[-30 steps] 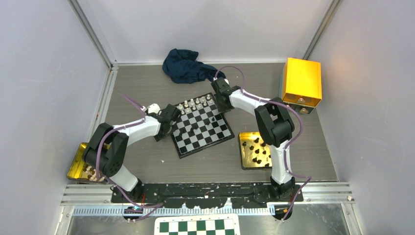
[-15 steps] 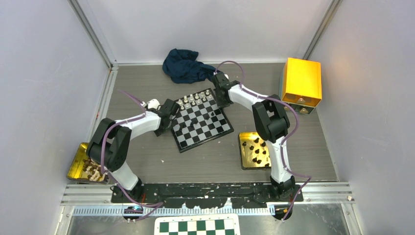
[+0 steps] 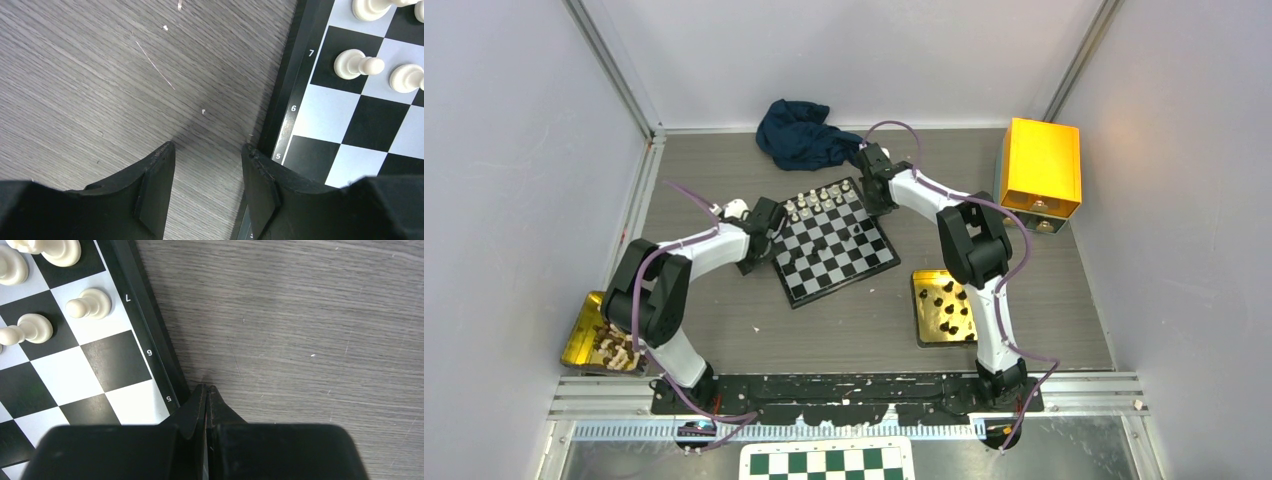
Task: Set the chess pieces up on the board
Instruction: Move the chessboard to the center of the board.
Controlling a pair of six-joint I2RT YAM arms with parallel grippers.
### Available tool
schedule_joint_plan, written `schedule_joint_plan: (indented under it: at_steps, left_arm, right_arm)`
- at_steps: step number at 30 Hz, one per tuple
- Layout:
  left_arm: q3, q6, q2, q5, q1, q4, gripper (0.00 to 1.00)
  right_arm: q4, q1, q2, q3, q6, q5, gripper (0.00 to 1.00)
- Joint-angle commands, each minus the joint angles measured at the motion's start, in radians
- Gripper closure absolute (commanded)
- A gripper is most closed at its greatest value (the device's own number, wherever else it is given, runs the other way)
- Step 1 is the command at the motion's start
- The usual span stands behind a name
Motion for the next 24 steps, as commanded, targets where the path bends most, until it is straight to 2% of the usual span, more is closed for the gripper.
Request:
schedule_joint_plan:
  at_steps: [1, 8, 18, 24]
  left_arm:
    - [-0.007, -0.021, 0.049, 0.155, 0.012, 0.145, 0.45]
    - [-0.003, -0.006, 0.041, 0.166, 0.020, 0.132, 0.44]
    - [-0.030, 0.017, -0.025, 0.178, 0.031, 0.069, 0.32]
    - [-0.059, 0.030, -0.121, 0.154, 0.034, 0.007, 0.26]
  right_arm:
    - [0.026, 0.047, -0.006, 0.000, 0.047, -0.172, 1.00]
    - [0.032, 0.045, -0.014, -0.014, 0.049, -0.147, 0.97]
    - [0.033, 0.010, -0.042, -0.012, 0.051, -0.111, 0.75]
    - [0.032, -0.025, -0.086, -0.012, 0.042, -0.083, 0.68]
